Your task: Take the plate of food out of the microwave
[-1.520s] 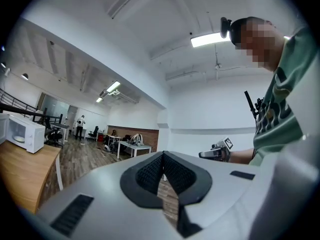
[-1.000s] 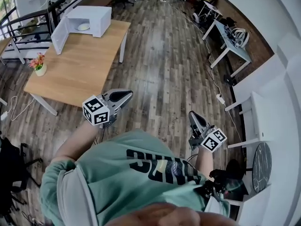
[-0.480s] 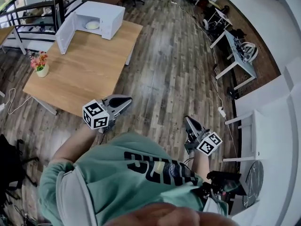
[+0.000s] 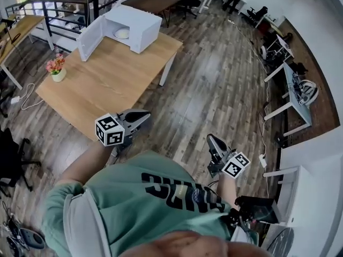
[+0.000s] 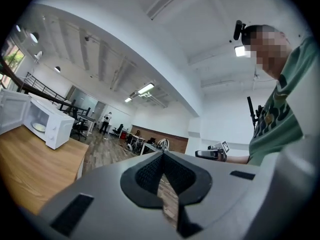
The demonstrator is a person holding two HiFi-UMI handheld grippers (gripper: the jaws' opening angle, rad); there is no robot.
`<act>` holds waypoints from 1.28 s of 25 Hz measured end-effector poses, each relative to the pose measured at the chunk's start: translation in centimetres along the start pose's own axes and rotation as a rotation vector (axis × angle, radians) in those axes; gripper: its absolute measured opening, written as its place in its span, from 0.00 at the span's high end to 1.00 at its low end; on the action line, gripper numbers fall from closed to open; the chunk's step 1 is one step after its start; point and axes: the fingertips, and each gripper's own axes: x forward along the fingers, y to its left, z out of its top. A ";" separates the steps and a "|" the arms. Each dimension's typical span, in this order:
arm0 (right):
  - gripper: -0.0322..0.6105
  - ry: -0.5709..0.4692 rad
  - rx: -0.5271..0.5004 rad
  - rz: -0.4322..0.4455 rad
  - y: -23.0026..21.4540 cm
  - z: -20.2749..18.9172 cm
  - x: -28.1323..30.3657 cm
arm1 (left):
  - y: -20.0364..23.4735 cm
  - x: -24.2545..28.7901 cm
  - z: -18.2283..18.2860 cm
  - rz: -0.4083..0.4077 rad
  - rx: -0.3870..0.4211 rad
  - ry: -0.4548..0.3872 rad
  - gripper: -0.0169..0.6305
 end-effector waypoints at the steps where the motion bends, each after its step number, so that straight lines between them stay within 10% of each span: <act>1: 0.94 0.004 -0.007 0.020 -1.6 0.9 -0.3 | -0.2 1.5 0.1 0.014 -0.005 -0.010 0.97; 19: 0.94 0.039 -0.019 0.171 -18.4 6.5 0.0 | 3.7 16.9 2.3 0.161 0.001 -0.029 0.97; 32: 0.94 0.074 -0.094 0.050 -22.8 12.0 13.1 | 20.8 18.9 7.7 0.047 -0.034 -0.084 0.97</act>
